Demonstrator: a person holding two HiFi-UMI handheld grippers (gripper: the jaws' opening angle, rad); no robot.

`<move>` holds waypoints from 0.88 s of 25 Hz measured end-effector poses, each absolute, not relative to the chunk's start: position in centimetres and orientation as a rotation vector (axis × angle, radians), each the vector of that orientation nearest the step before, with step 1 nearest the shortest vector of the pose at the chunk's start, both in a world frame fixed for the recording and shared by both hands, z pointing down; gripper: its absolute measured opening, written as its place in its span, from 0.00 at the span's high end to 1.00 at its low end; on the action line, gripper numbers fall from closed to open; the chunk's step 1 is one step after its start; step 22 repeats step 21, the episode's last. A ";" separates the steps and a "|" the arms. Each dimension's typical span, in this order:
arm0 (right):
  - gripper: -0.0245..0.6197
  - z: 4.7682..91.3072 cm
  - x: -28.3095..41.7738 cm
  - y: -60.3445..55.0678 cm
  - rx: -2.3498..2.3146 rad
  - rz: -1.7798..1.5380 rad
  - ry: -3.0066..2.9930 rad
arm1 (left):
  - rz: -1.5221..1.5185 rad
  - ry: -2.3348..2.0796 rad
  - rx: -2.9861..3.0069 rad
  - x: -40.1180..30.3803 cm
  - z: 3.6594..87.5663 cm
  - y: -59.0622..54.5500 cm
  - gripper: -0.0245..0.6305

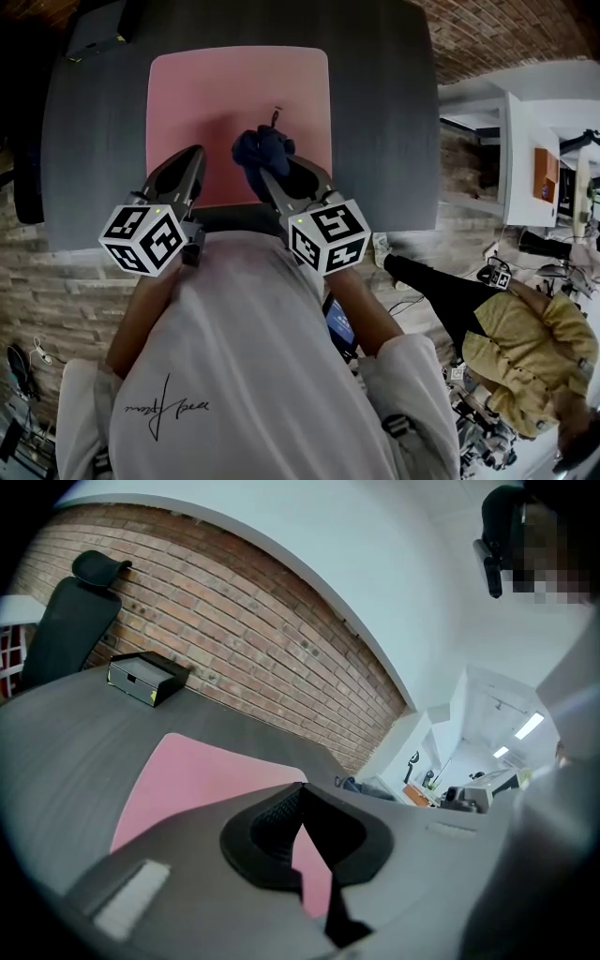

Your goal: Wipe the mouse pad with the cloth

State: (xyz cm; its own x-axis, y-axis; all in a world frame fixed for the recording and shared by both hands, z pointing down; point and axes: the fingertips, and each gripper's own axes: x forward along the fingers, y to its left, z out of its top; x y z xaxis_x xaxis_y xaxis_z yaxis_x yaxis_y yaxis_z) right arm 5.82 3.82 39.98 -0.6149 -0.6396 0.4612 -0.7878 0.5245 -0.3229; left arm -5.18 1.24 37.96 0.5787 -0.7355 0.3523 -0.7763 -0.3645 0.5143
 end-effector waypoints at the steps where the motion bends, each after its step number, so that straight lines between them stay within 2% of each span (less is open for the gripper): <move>1: 0.79 40.0 5.8 3.9 1.188 0.741 -2.483 | 0.085 -1.201 2.158 -5.3 38.0 1.3 0.95; 12: 0.79 40.1 6.0 3.9 1.146 0.728 -2.484 | 0.115 -1.233 2.148 -4.4 38.6 1.3 0.95; 22: 0.79 40.3 3.4 3.7 1.107 0.674 -2.481 | 0.125 -1.267 2.138 -6.0 38.9 2.0 0.95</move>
